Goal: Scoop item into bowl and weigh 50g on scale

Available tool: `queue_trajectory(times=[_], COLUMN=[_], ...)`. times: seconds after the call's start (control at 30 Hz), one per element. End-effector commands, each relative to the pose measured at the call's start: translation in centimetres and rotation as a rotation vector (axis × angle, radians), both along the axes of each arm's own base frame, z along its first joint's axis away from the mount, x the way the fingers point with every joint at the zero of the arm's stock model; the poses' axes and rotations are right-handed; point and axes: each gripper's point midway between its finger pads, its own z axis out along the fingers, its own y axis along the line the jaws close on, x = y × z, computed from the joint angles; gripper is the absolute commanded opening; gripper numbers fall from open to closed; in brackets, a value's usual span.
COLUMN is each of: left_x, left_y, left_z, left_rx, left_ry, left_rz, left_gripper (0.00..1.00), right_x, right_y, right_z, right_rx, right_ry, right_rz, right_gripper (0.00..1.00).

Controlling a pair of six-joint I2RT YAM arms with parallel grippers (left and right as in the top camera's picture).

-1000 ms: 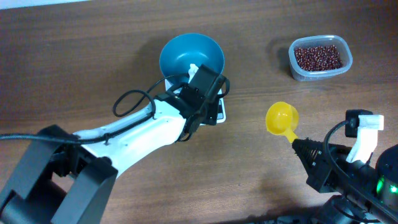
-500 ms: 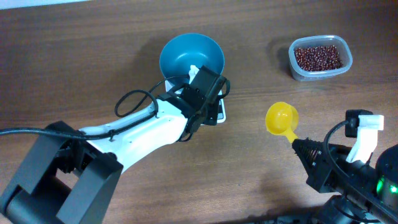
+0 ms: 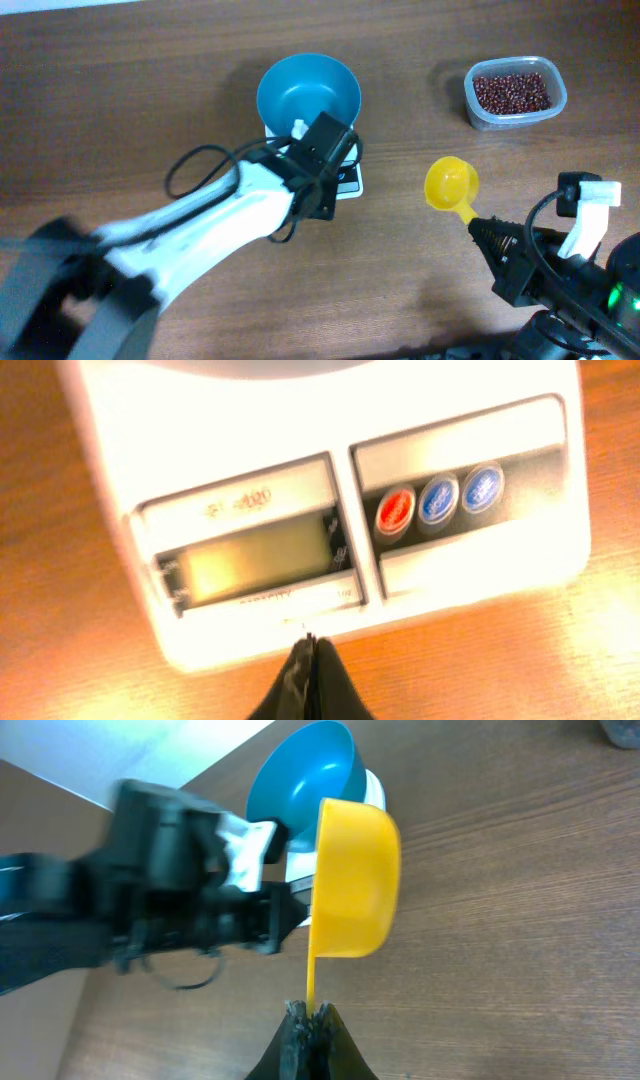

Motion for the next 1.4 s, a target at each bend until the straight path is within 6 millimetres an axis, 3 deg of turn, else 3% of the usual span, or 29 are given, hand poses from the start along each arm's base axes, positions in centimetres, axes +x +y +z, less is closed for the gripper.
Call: queue_trajectory(times=[0.0, 0.07, 0.17, 0.23, 0.33, 0.4, 0.43, 0.5, 0.6, 0.67, 0.87, 0.97, 1.07, 1.2, 1.37], left_x=[-1.0, -1.4, -1.2, -0.1, 0.8, 1.0, 1.1, 0.8, 0.3, 0.1, -2.0, -3.2, -3.0, -1.8, -0.4], left_y=[1.1, 1.8, 4.6, 8.8, 12.7, 14.3, 14.2, 12.5, 9.6, 8.4, 1.8, -1.5, -2.7, -4.3, -4.1], left_z=[8.7, 11.8, 17.7, 21.0, 21.9, 21.3, 21.0, 20.3, 19.6, 18.4, 12.1, 8.6, 5.5, 4.1, 1.2], left_rx=[-0.113, -0.157, -0.187, -0.118, -0.038, -0.017, -0.041, -0.127, -0.245, -0.266, -0.249, -0.199, -0.131, -0.148, -0.089], left_ry=[-0.128, -0.190, -0.386, -0.549, -0.604, -0.576, -0.555, -0.491, -0.410, -0.346, -0.117, -0.052, -0.032, -0.062, -0.076], left_rz=[0.009, 0.015, 0.085, 0.218, 0.339, 0.380, 0.375, 0.321, 0.232, 0.197, 0.011, -0.075, -0.096, -0.098, -0.049], left_gripper=[0.00, 0.00, 0.00, 0.00, 0.00, 0.00, 0.00, 0.00, 0.00, 0.00, 0.00, 0.00, 0.00, 0.00, 0.00], right_x=[0.2, 0.4, 1.3, 2.1, 2.7, 3.0, 3.3, 3.7, 3.8, 4.2, 6.0, 7.3, 8.7, 9.6, 10.1], right_y=[-0.4, -0.7, -2.6, -5.0, -7.6, -8.0, -7.7, -8.1, -9.7, -9.6, -8.5, -7.8, -6.8, -6.3, -6.0], right_z=[0.6, 0.6, 0.7, 1.1, 1.6, 2.4, 3.1, 4.0, 3.9, 3.6, 1.8, 2.0, 2.7, 2.8, 3.9], right_rx=[0.002, -0.009, -0.062, -0.126, -0.194, -0.186, -0.157, -0.143, -0.207, -0.237, -0.339, -0.331, -0.312, -0.348, -0.305], right_ry=[-0.027, -0.034, -0.067, -0.107, -0.151, -0.181, -0.207, -0.240, -0.246, -0.229, -0.149, -0.158, -0.189, -0.199, -0.240], right_rz=[-0.026, -0.039, -0.146, -0.275, -0.413, -0.446, -0.450, -0.482, -0.571, -0.577, -0.562, -0.569, -0.569, -0.546, -0.563], right_gripper=[0.04, 0.04, 0.04, 0.04, 0.04, 0.04, 0.04, 0.04, 0.04, 0.04, 0.04, 0.04, 0.04, 0.04, 0.04])
